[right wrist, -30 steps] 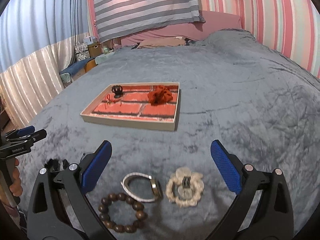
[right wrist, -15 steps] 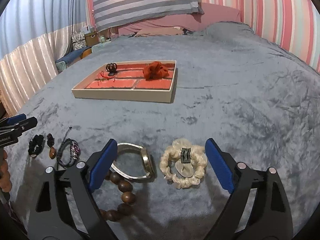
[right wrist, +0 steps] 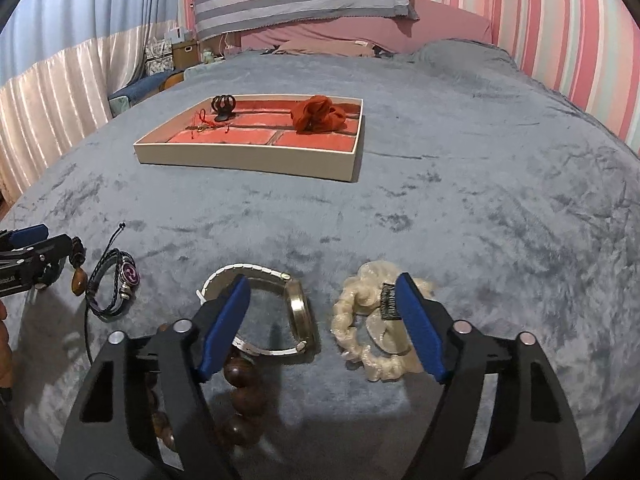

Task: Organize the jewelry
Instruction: 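Lower right tool toward the silver watch while left tool lowers toward black knotted charm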

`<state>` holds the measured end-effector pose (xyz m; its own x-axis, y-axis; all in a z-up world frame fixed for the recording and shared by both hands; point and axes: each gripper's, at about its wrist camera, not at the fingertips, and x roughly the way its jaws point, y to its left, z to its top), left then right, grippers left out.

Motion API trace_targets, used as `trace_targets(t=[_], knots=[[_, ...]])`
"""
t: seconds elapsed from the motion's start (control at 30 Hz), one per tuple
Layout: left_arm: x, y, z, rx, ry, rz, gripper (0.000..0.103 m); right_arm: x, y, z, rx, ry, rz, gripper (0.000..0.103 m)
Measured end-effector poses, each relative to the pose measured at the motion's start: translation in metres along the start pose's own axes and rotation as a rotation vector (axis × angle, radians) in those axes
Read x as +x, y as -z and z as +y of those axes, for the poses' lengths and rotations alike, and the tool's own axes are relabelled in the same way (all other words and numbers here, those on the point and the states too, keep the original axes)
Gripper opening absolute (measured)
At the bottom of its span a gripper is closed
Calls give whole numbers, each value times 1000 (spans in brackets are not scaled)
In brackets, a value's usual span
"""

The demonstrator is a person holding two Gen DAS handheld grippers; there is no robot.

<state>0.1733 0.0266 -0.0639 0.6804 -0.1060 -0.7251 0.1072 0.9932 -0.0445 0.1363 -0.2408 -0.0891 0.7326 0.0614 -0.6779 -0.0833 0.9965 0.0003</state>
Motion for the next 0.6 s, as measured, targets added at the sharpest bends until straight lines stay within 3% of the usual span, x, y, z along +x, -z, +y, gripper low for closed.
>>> trace_targets(t=[0.43, 0.6], knots=[[11, 6, 2, 10, -22, -8, 83, 14, 2, 5, -11, -25, 12, 49], [16, 7, 4, 5, -22, 7, 74, 15, 3, 6, -15, -32, 6, 42]])
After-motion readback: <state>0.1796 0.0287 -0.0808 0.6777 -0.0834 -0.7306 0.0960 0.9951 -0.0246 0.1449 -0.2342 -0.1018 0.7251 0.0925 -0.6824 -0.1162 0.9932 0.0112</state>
